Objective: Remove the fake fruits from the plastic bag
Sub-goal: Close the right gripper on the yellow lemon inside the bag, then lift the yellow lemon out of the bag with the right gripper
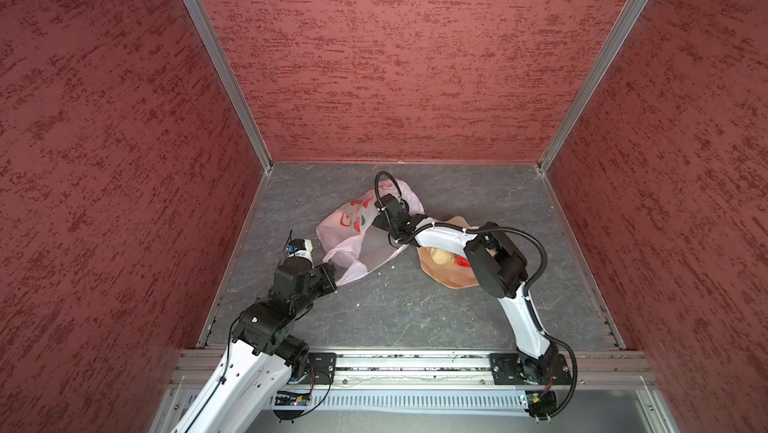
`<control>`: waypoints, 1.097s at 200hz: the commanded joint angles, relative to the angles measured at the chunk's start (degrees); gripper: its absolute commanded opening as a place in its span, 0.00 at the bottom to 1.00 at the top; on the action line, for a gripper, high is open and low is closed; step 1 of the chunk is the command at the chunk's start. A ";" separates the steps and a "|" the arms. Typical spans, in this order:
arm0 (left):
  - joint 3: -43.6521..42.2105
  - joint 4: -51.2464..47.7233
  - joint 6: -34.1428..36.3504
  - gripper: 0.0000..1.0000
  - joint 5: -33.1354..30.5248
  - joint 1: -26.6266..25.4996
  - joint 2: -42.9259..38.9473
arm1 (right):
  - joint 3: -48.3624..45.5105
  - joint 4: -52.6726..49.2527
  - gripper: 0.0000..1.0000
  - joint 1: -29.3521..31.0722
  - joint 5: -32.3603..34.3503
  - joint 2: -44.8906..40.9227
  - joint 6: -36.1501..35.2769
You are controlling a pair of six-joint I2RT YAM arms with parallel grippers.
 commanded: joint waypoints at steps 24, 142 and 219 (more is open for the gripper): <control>2.60 1.97 -0.30 0.06 -2.65 0.02 -0.50 | -6.67 2.57 0.35 4.26 -4.07 -8.85 -3.90; 1.93 3.92 -1.45 0.06 -4.50 -2.74 -1.86 | -14.89 2.23 0.35 6.58 -7.02 -18.39 -8.13; 1.56 3.51 -1.80 0.06 -5.73 -3.41 -2.58 | -16.32 3.55 0.35 6.93 -9.96 -21.11 -14.01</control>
